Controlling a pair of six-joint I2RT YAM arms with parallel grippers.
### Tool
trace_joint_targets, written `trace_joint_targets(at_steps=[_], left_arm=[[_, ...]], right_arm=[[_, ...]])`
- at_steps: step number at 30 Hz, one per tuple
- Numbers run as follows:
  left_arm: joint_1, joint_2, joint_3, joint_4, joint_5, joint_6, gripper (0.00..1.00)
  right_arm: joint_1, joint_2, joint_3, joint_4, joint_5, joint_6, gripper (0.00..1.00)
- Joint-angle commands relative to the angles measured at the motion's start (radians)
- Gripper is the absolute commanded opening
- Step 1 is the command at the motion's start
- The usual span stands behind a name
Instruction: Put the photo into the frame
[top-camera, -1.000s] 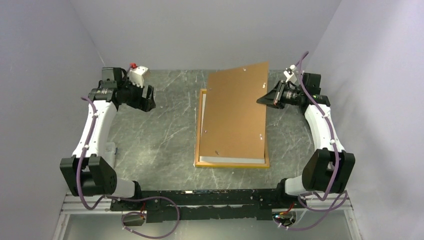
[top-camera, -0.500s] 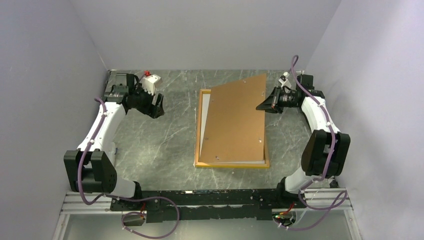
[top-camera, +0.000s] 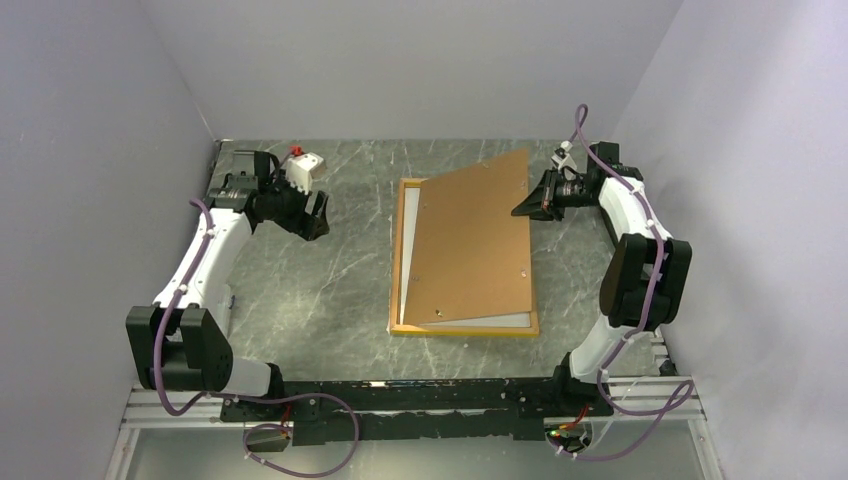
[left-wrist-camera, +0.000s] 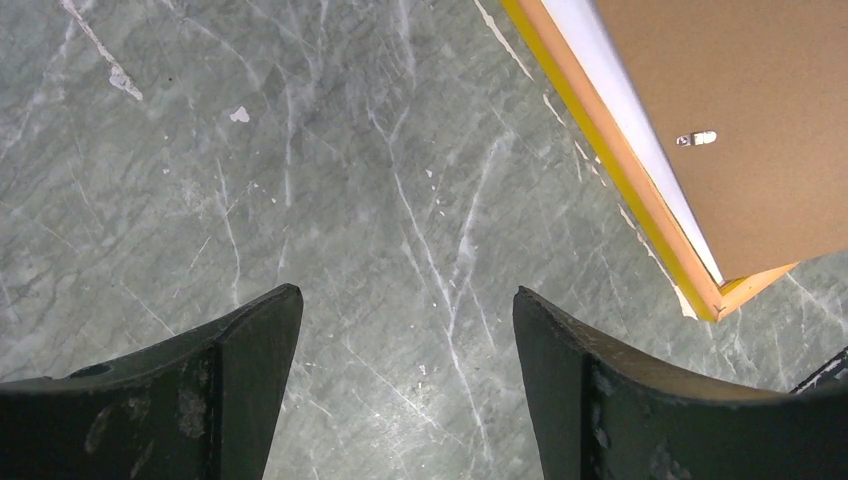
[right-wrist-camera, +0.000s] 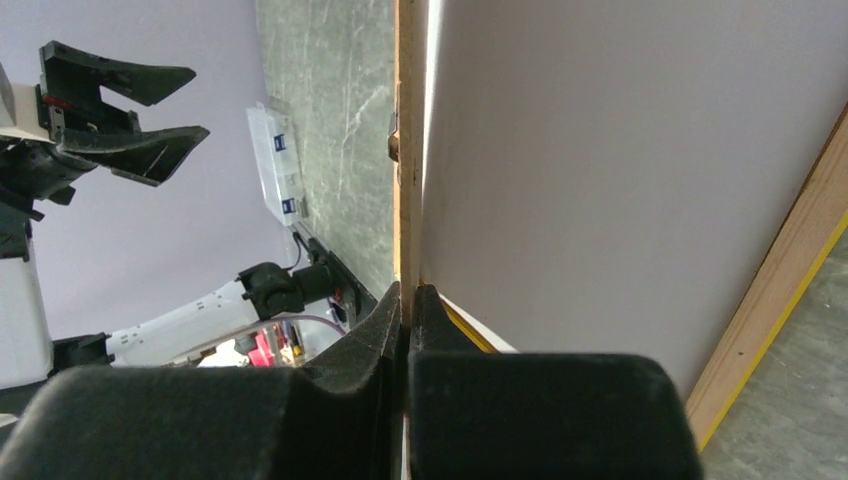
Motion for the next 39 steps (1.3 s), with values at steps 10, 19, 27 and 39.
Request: trace_joint_targets(at_steps=[10,19,27,39], left_arm=[[-0.018,-0.024,0.017,0.01,0.005,0.015,0.82],[-0.022,-0.037,0.001,0.013,-0.013,0.024,0.82],[-0.023,-0.031,0.005,0.01,-0.014,0.023,0.82],[-0.029,-0.033,0.0,0.007,-0.027,0.023,0.82]], right_arm=[[0.033,0.048,0.082,0.015,-0.042,-0.026,0.0],[0.051,0.089,0.09,0.008,-0.018,-0.033,0.0],[0.061,0.124,0.119,0.008,-0.021,-0.039,0.0],[0.073,0.157,0.121,0.062,-0.044,-0.008,0.0]])
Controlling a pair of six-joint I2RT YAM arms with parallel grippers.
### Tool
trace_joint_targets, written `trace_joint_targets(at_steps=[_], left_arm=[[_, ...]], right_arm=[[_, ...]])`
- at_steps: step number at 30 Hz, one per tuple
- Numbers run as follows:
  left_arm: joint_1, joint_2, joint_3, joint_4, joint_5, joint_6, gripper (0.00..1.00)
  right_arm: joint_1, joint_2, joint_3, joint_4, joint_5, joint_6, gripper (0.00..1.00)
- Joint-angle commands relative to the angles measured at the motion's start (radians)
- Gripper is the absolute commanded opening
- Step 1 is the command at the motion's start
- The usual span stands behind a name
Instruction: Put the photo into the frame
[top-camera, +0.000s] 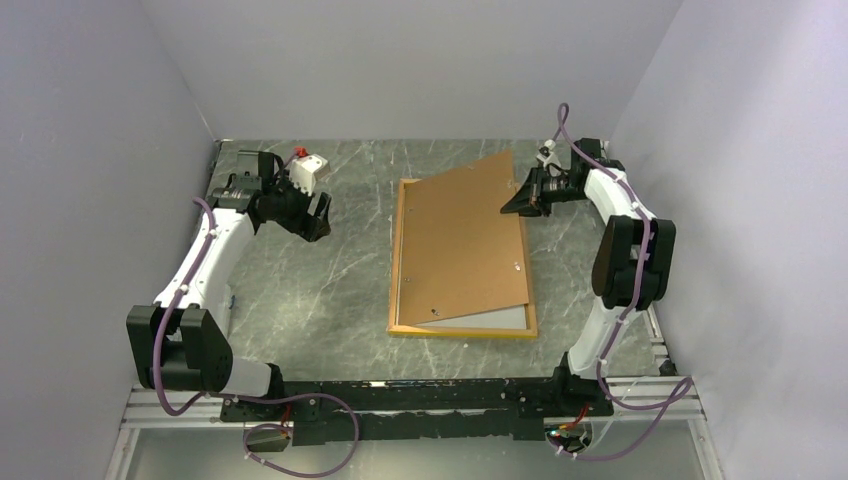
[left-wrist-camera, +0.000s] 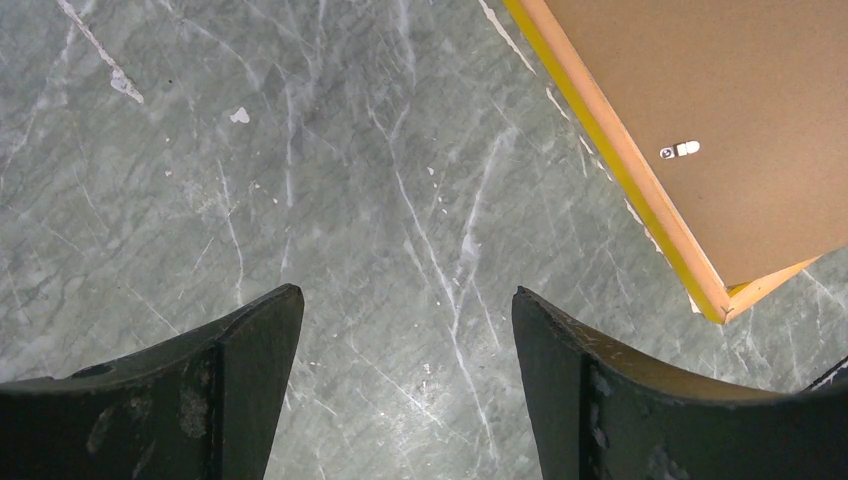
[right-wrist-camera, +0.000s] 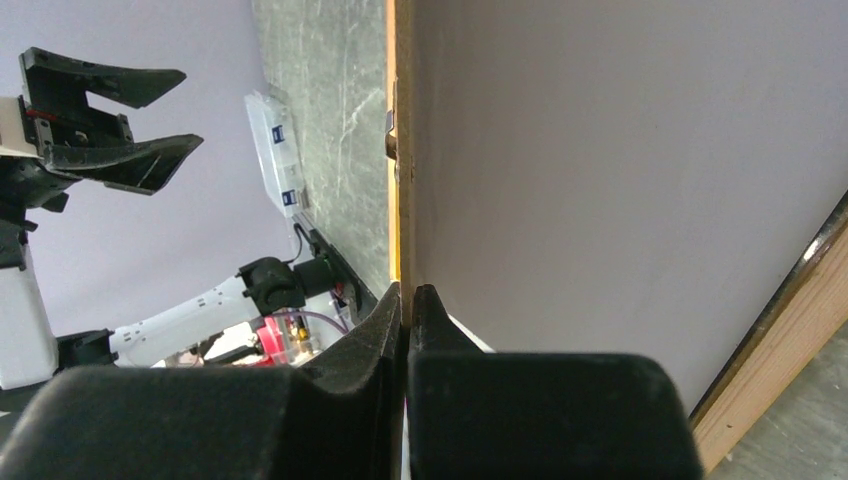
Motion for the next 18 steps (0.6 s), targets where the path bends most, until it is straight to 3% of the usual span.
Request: trace_joint_targets(at_steps=[1,18], left_arm=[[-0.006,-0.032,0.0,0.008,0.0,0.01,0.82],[-0.014,-0.027,-0.027,0.018,-0.004,0.018,0.82]], right_arm=[[0.022,0.008,0.025,0.06,-0.033,-0.009,0.0],[0.066,-0.009,-0.145,0.315,-0.01,0.149,0.0]])
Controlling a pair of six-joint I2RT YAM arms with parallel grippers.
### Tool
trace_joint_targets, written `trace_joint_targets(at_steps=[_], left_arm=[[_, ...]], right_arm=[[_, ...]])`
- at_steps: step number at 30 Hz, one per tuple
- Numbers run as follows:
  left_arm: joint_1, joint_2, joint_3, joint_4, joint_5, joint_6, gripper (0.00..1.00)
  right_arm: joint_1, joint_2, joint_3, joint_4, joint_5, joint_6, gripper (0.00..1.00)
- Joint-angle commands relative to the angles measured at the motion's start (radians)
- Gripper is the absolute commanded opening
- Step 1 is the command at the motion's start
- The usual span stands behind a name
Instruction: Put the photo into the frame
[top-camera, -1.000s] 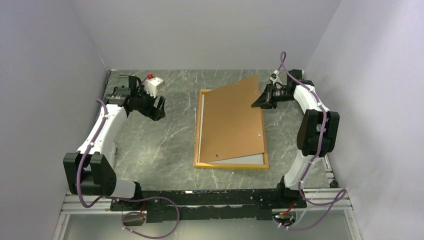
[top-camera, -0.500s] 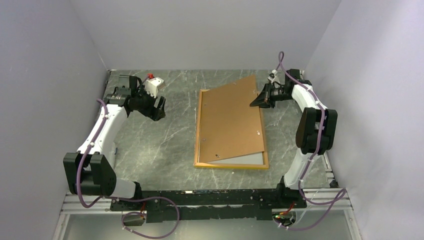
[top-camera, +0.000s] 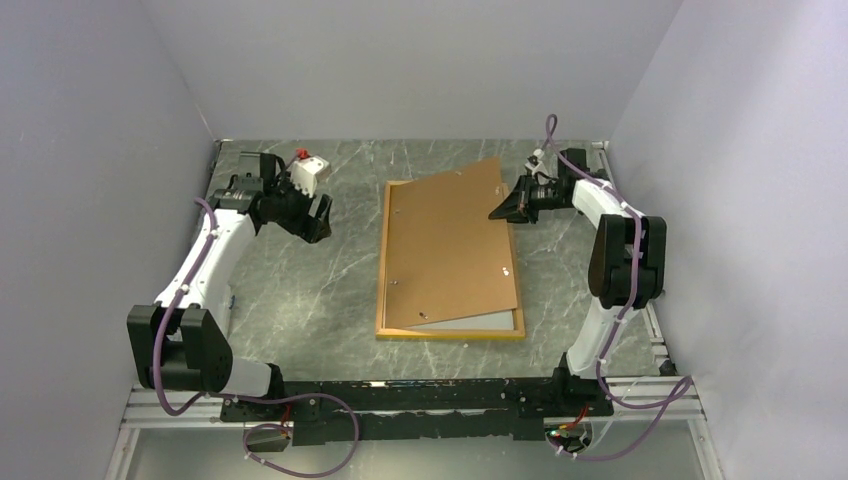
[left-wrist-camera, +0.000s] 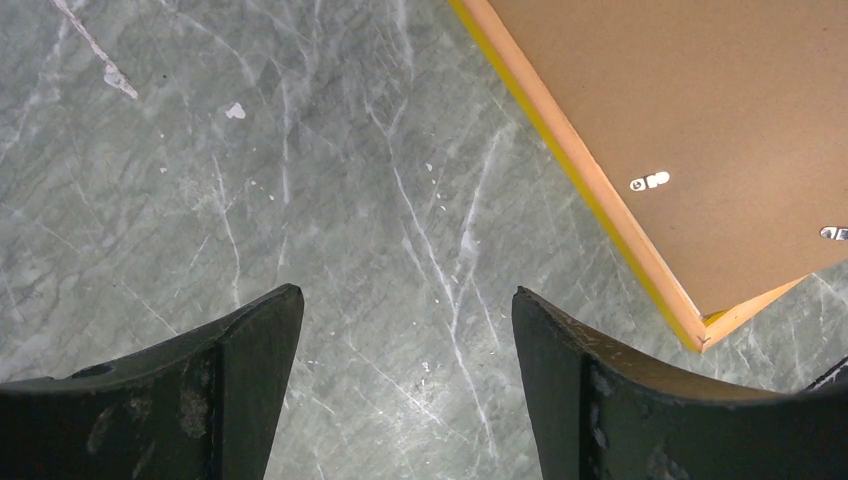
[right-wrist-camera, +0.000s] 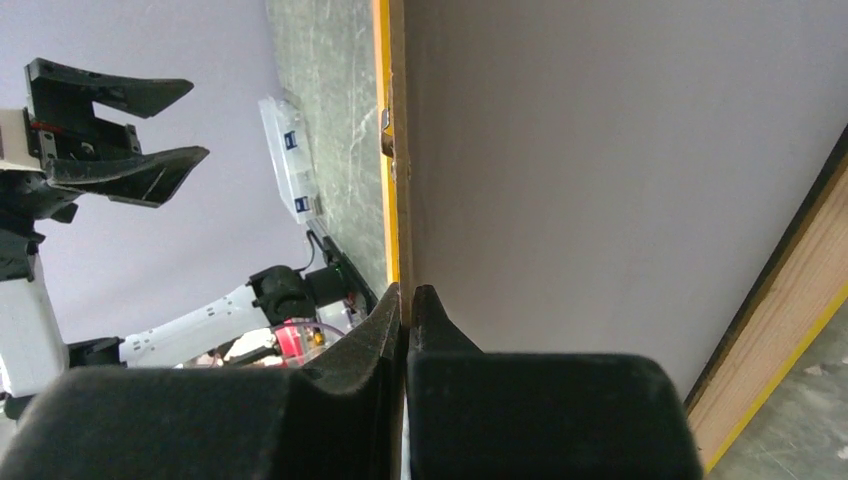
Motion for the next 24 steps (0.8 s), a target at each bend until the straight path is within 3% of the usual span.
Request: trace_joint_targets(at_steps=[1,9,18,24], left_arm=[[-0.009,-0.027,-0.04,0.028,0.004,0.02,0.82],[-0.078,0.071,-0.178,0.154,-0.039,0.036,0.8],[-0.171,0.19,-0.223,0.267,-0.116,0.052,0.77],[-0.193,0.265,-0.236,0.32,-0.132,0.046,0.76]], right_arm=[[0.025,-0.017,-0.04,0.128,0.014,0.044,0.0],[0.074,-0.047,-0.146,0.301,0.006,0.166,0.01],[0.076,-0.086,-0.295,0.664,-0.07,0.457,0.0],[0.117,-0.092,-0.223,0.531,-0.022,0.371,0.0]])
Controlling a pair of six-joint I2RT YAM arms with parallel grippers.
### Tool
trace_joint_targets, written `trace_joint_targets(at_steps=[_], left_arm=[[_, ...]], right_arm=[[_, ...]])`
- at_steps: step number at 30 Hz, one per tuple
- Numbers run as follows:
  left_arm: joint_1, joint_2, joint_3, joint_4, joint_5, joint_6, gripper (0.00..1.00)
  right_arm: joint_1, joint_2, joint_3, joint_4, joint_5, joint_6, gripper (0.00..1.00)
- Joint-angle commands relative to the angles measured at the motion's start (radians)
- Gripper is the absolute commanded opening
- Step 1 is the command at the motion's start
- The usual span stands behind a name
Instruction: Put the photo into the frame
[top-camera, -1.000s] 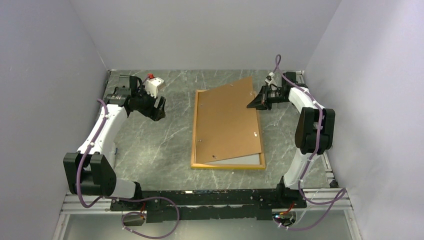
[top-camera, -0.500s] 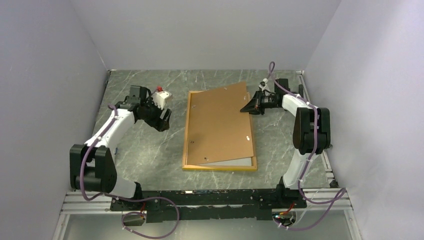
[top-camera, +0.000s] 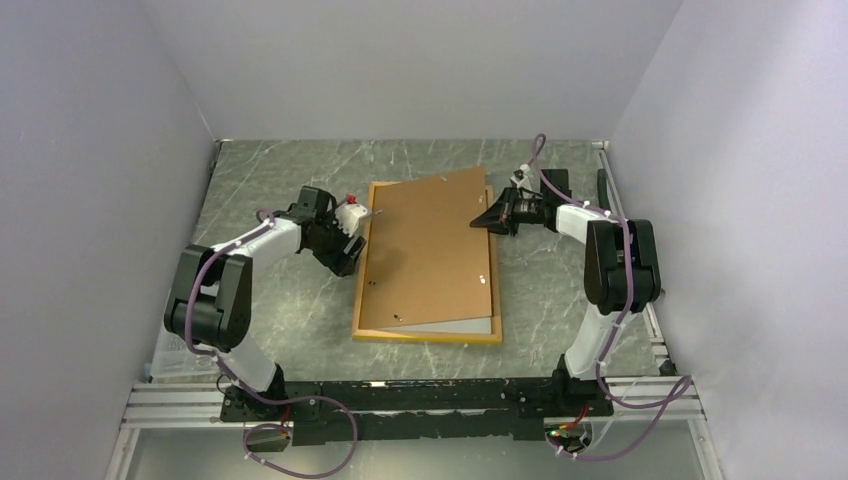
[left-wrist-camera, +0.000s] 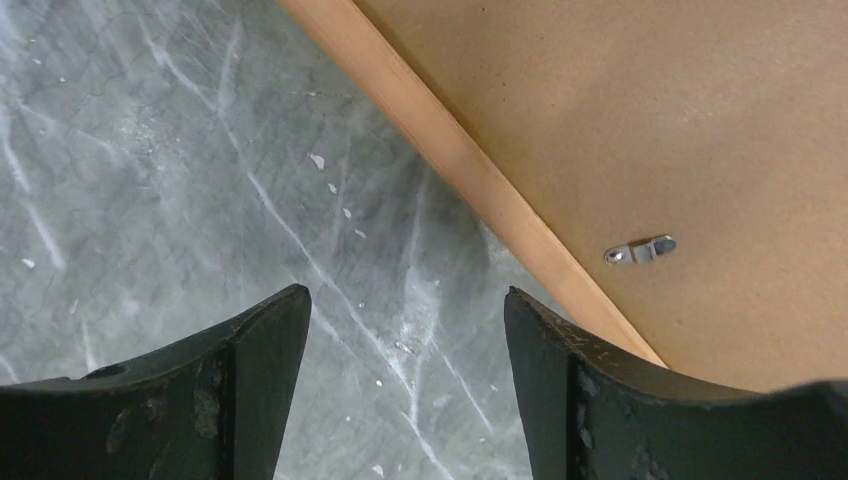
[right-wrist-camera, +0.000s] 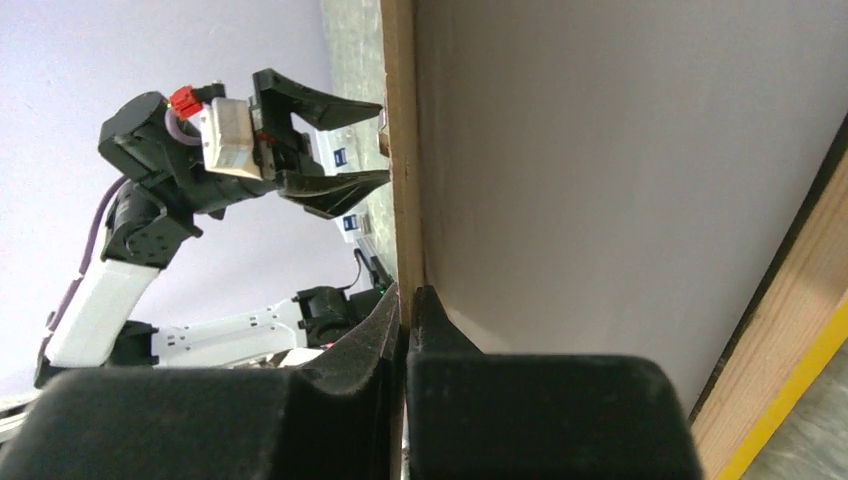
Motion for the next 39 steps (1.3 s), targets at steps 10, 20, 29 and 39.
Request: trace_joint_targets(at_steps=[10,20,29,39], left_arm=[[-0.025,0.002,-0.002,0.027,-0.022,0.019,0.75],[0.022,-0.131,0.083,-0.131,0.008,0.007,0.78],[0.059,-0.169,0.119,-0.198,0.025,-0.01,0.79],[0.079,-0.177,0.154,-0.225,0.043,-0.022,0.8]], right_arm=[[0.099,-0.027,0.128,-0.235,0.216,-0.182,0.27],[0.201,-0.039,0.246,-0.482,0.551,-0.3,0.87],[0.256,-0.045,0.326,-0.599,0.713,-0.349,1.0],[0.27,-0.102,0.401,-0.693,0.907,-0.374,1.0]])
